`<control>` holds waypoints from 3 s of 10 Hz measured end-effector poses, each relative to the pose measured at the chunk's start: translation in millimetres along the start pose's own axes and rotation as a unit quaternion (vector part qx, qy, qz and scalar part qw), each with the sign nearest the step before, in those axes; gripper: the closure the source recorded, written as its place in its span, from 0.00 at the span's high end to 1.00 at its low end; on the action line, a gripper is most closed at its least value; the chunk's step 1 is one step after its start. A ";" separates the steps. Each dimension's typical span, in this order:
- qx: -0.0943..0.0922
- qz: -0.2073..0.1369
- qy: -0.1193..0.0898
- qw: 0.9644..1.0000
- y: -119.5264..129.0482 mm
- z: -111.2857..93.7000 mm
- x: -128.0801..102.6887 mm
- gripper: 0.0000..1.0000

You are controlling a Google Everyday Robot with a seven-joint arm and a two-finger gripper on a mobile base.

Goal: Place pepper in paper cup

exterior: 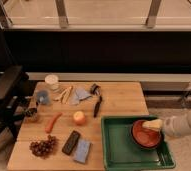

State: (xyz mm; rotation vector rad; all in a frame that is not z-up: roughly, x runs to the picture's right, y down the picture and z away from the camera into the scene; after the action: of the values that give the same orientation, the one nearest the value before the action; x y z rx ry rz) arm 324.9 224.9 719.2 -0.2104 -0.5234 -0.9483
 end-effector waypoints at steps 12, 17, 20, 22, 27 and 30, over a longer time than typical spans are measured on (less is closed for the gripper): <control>0.000 0.000 0.000 1.000 0.0 0.0 0.0 0.80; -0.035 -0.046 0.020 0.998 -28.9 -21.0 13.3 0.80; -0.052 -0.104 0.040 0.992 -85.1 -46.2 24.8 0.80; -0.044 -0.139 0.036 0.989 -121.8 -43.8 16.0 0.80; 0.022 -0.248 -0.025 0.968 -218.1 0.0 -39.1 0.80; 0.023 -0.249 -0.025 0.968 -218.3 0.1 -39.5 0.80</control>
State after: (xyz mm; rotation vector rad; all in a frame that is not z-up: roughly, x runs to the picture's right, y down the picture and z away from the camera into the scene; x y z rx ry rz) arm 127.9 127.9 687.2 -0.0591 -0.6605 -1.4206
